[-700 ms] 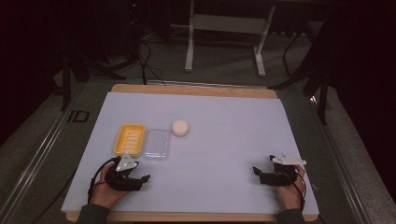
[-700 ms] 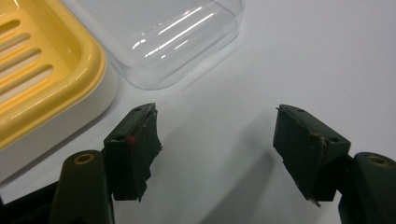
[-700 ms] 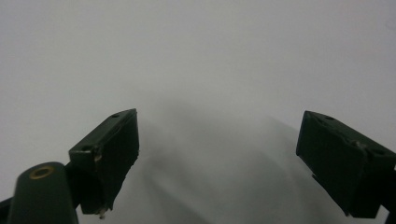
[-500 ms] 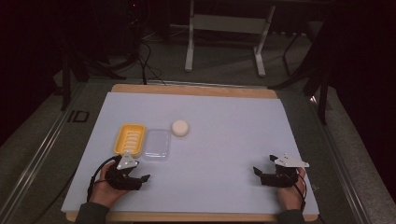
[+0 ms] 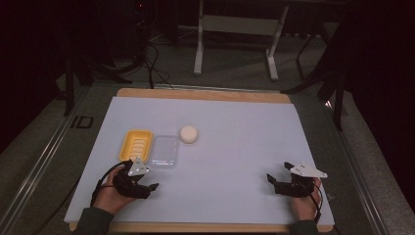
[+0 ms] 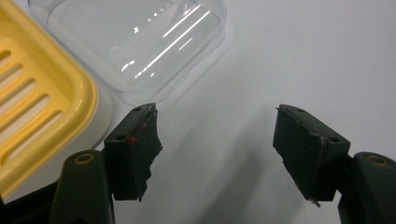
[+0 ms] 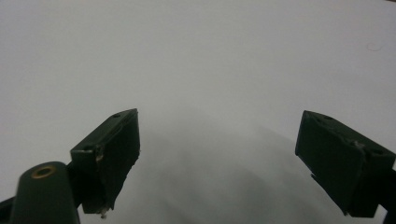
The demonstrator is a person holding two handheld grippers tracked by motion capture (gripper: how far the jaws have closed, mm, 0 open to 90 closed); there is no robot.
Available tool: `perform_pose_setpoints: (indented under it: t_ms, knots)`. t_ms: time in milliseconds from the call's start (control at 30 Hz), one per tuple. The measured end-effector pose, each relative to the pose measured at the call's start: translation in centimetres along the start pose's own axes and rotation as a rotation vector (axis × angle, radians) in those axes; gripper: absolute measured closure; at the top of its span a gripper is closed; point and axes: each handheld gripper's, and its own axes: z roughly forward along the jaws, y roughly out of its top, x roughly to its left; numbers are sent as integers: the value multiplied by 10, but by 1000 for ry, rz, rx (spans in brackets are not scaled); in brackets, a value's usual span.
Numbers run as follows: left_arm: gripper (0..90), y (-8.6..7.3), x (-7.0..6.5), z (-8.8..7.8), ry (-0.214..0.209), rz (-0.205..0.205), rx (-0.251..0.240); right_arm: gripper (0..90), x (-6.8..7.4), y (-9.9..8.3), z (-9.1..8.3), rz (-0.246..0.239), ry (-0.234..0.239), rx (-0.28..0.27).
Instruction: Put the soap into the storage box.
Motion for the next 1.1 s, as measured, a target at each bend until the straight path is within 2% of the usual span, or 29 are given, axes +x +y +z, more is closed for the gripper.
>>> perform_pose_setpoints:
  t_ms: [200,600,1100]
  knots:
    - [314,9,-1,-6,-11,32,-2,138,0,0,0,3,2,-2]
    - [313,31,6,-11,-11,84,9,138,-1,0,1,3,5,10]
    - [312,52,14,-6,-19,122,32,138,-1,0,1,8,5,11]
